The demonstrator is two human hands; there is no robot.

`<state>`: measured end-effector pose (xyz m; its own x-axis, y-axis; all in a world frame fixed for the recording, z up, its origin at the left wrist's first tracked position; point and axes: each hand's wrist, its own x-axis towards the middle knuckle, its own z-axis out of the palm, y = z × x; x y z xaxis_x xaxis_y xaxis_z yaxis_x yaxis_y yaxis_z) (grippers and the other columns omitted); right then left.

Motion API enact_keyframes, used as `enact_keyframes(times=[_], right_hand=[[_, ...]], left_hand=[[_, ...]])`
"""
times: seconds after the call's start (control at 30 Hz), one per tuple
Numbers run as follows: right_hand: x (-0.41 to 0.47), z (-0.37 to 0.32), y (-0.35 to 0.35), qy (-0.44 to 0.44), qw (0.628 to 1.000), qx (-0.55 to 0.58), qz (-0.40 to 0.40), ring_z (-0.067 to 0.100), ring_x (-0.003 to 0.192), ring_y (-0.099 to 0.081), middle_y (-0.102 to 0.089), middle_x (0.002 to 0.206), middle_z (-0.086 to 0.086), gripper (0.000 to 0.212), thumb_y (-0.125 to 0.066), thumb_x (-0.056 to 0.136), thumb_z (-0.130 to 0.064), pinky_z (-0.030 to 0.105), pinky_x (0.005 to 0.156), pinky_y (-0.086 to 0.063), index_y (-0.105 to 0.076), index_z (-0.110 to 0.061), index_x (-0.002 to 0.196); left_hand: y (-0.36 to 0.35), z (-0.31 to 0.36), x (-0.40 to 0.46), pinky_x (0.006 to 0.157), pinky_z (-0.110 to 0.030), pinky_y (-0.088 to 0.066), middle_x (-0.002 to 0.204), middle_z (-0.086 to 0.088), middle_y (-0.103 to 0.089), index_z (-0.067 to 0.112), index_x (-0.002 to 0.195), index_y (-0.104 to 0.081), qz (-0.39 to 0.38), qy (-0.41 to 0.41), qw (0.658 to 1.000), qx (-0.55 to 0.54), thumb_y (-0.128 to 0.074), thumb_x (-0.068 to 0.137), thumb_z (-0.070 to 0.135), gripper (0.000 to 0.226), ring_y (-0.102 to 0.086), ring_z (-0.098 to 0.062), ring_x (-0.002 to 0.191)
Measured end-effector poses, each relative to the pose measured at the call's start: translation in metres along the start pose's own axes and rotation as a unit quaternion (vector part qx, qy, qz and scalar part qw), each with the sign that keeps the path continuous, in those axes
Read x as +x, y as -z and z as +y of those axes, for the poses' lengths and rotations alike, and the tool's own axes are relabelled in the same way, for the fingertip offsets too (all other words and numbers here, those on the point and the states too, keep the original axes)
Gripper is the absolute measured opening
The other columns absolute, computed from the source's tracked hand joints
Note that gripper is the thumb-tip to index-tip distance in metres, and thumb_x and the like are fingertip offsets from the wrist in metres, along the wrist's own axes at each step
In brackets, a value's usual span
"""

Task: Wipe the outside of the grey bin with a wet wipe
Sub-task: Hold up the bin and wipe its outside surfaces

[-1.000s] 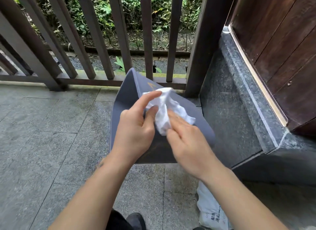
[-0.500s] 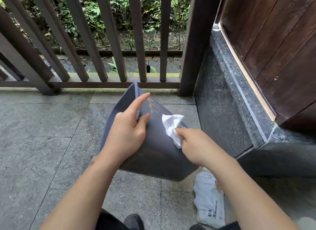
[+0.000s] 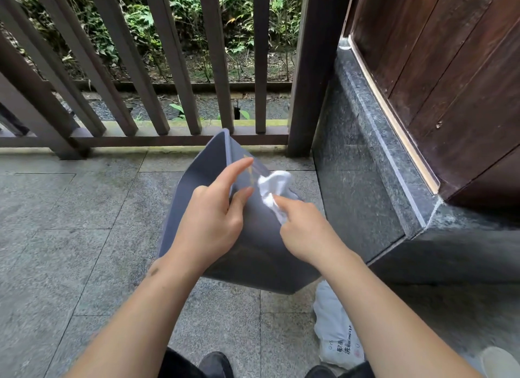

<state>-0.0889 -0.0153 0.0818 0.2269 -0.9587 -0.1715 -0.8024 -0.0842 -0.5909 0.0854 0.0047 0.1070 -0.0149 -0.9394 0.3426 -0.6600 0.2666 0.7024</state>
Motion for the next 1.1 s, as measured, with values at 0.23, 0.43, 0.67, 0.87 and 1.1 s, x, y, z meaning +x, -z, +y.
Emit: enact_keyframes(times=[0.23,0.43,0.67,0.87,1.1], right_hand=[[0.004,-0.009,-0.010,0.108,0.985,0.134,0.032,0.017,0.126,-0.053,-0.063,0.135,-0.009,0.054,-0.036,0.086,-0.008,0.030,0.104,-0.044,-0.060,-0.034,0.128],[0.011,0.002,-0.008,-0.111,0.993,0.045,-0.002,0.040,0.121,-0.052,-0.060,0.130,0.016,0.042,-0.033,0.090,-0.012,0.049,0.099,-0.045,-0.057,-0.021,0.123],[-0.014,-0.032,-0.007,0.096,0.984,0.147,0.032,0.006,0.072,-0.045,-0.050,0.068,-0.022,0.016,-0.039,0.088,-0.028,0.024,0.065,-0.034,-0.050,-0.035,0.077],[-0.017,-0.036,-0.018,0.171,0.959,0.222,-0.037,0.003,0.103,-0.058,-0.060,0.102,-0.022,0.031,-0.059,0.084,-0.017,0.020,0.088,-0.043,-0.060,-0.027,0.113],[-0.016,-0.036,-0.029,0.165,0.955,0.245,-0.037,-0.001,0.100,-0.062,-0.066,0.102,-0.020,0.036,-0.070,0.077,-0.032,0.020,0.083,-0.047,-0.061,-0.037,0.111]], left_hand=[[0.001,0.005,-0.001,0.044,-0.019,-0.029,0.046,0.007,-0.037,0.031,0.151,-0.048,-0.007,0.015,1.000,-0.007,-0.064,0.099,0.018,0.055,-0.042,-0.009,0.043],[-0.002,0.006,-0.006,0.048,-0.030,-0.034,0.047,0.006,-0.044,0.040,0.152,-0.040,0.016,0.031,0.999,0.000,-0.063,0.098,0.025,0.060,-0.046,-0.012,0.046],[-0.008,0.003,0.003,0.055,-0.012,-0.041,0.059,0.004,-0.055,0.025,0.142,-0.056,0.071,0.096,0.993,-0.024,-0.063,0.100,0.026,0.043,-0.052,0.000,0.053],[-0.021,0.000,0.004,0.061,-0.004,-0.038,0.068,0.015,-0.052,0.021,0.146,-0.051,0.067,0.173,0.982,-0.032,-0.059,0.102,0.029,0.045,-0.055,0.017,0.066],[-0.020,0.002,0.005,0.084,-0.030,-0.041,0.117,0.012,-0.049,0.037,0.159,-0.016,0.033,0.275,0.953,-0.125,-0.069,0.081,0.060,0.097,-0.051,-0.012,0.104]])
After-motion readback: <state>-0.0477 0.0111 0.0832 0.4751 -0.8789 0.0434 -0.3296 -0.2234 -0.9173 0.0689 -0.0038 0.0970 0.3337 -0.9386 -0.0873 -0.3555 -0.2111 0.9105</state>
